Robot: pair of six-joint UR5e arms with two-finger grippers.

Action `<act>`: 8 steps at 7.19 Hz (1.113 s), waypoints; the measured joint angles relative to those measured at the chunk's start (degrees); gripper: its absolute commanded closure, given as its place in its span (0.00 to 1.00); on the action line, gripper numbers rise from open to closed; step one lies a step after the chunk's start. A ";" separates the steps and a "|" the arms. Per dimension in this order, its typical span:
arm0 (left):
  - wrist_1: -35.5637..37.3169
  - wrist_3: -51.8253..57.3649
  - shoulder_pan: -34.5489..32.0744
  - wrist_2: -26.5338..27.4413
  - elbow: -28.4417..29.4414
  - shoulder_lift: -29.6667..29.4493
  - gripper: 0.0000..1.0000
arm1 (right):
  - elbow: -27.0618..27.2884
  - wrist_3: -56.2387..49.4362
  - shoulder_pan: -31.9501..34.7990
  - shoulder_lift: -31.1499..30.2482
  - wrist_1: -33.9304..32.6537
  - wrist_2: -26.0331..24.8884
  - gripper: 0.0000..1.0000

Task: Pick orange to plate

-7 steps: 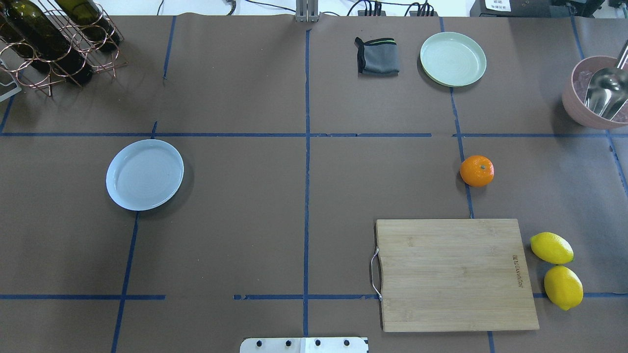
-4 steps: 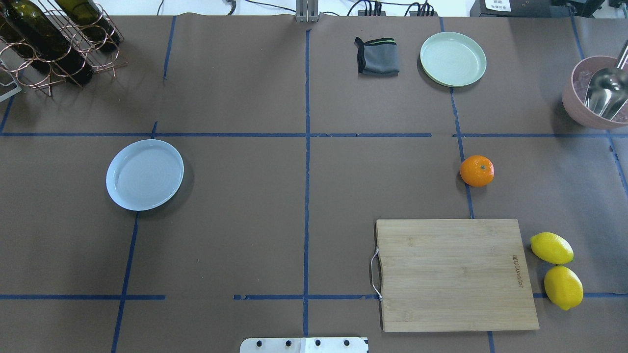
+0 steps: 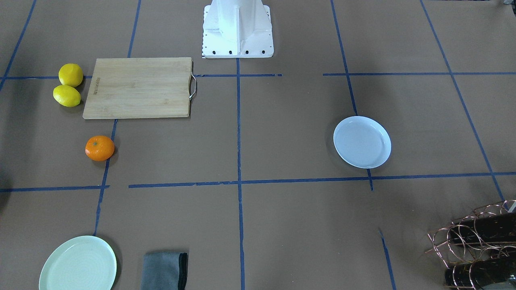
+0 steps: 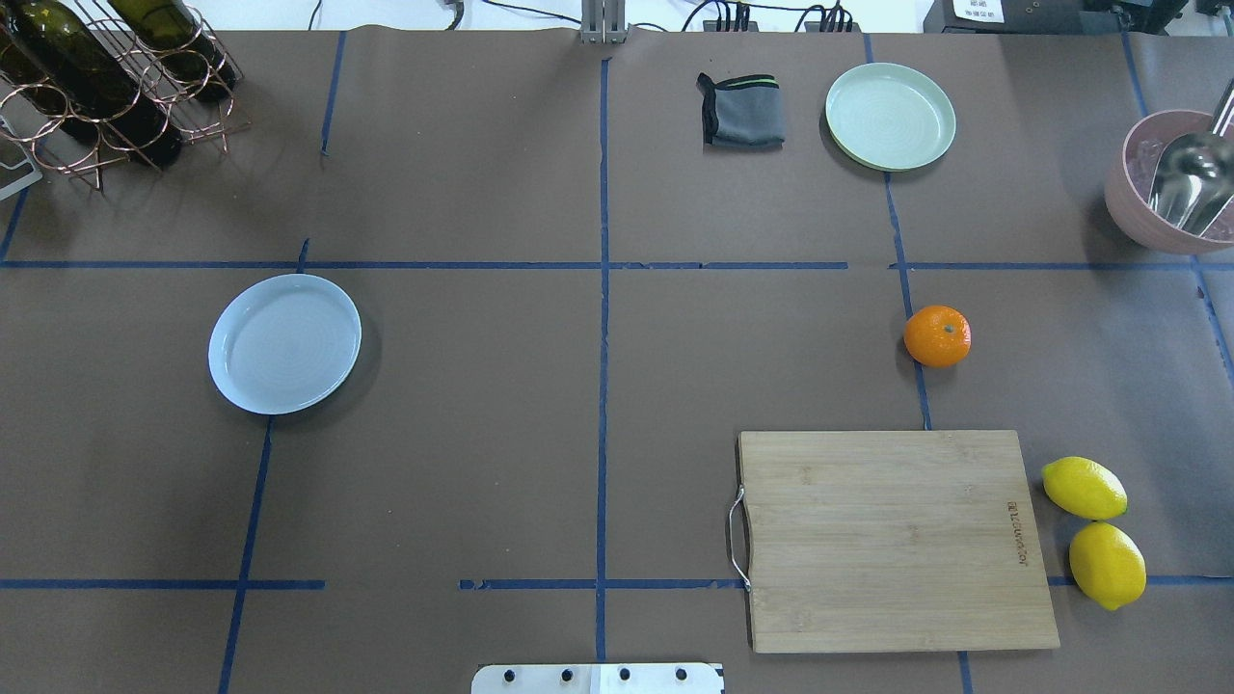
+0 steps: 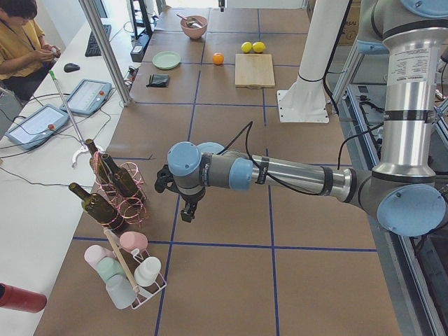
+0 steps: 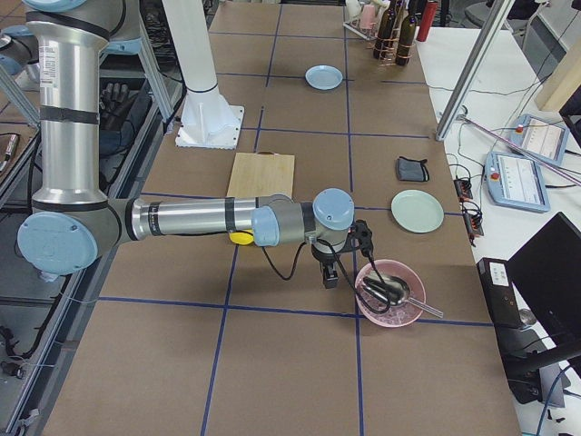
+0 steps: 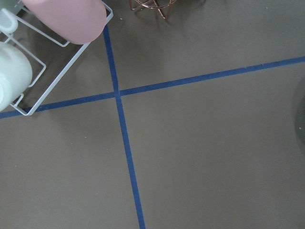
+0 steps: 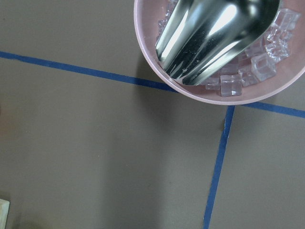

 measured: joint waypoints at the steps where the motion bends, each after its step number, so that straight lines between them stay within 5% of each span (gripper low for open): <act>1: -4.18 -4.32 4.99 -2.14 0.27 -0.55 0.00 | -0.01 -0.17 -0.22 -0.04 1.25 0.11 0.00; 5: -25.38 -49.85 26.69 6.23 2.69 -4.63 0.00 | -0.01 -0.80 -1.27 -0.23 2.28 -0.36 0.00; 8: -28.32 -56.63 32.34 13.00 8.38 -8.24 0.20 | 0.00 -1.76 -1.36 -0.18 2.31 -0.46 0.00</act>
